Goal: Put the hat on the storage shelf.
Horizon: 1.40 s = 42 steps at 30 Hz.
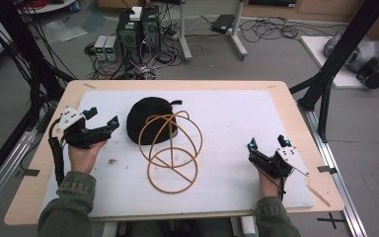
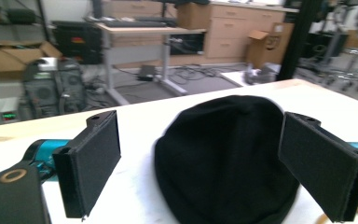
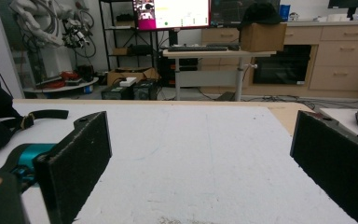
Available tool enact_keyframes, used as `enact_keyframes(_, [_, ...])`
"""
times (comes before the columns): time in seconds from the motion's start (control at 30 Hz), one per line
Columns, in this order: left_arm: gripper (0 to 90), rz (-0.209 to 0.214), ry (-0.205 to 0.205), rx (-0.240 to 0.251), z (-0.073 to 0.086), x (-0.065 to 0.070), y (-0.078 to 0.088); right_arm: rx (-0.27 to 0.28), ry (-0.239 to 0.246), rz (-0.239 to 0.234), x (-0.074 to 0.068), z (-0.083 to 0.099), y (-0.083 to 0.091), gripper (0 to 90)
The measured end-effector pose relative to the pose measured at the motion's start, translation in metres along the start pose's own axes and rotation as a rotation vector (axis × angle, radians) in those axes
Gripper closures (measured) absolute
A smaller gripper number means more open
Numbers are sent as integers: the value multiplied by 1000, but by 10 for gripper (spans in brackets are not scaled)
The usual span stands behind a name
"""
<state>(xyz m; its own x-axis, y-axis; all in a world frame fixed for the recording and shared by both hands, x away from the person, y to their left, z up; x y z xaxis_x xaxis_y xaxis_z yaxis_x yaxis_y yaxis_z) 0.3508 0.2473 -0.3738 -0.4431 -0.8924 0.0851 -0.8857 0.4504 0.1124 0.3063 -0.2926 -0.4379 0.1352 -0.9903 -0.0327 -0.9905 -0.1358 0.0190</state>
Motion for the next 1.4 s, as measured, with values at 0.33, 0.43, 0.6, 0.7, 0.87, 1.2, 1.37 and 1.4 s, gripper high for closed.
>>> enact_keyframes(0.33, [114,94,-21,-88,-10,12,-35,6,14,-15,-4,-1,-1,42])
enact_keyframes(0.43, [114,101,-35,-107,-10,13,-44,8,20,-23,-5,-1,-1,42])
enact_keyframes(0.6, [115,81,-61,-158,-9,13,-58,2,42,-34,-8,0,-2,43])
enact_keyframes(0.7, [117,97,-68,-177,-11,13,-68,1,57,-41,-9,0,-3,43])
enact_keyframes(0.87, [117,127,-79,-219,-13,17,-84,-5,62,-48,-11,1,-5,43])
enact_keyframes(1.2, [121,164,-102,-288,0,33,-102,-10,73,-59,-13,1,-5,43])
enact_keyframes(1.37, [121,145,-131,-307,9,38,-109,-7,68,-60,-13,1,-4,43])
enact_keyframes(1.4, [121,137,-142,-324,12,38,-110,-7,68,-60,-13,1,-4,43])
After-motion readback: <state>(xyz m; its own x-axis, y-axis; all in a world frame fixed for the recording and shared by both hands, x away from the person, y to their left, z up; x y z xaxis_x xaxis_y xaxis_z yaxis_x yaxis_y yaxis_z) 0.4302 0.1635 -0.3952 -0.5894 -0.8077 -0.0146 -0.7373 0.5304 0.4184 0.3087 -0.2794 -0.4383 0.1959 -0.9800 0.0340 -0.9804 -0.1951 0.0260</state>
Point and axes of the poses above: each handheld gripper's, and its own axes: y roughly backward along the jaws, z roughly out of its underside, x roughly to its right, the point moved 1 cm from there along -y, roughly forward along the jaws, and after that the axes turned 2 degrees about x, right-handed, at the moved point
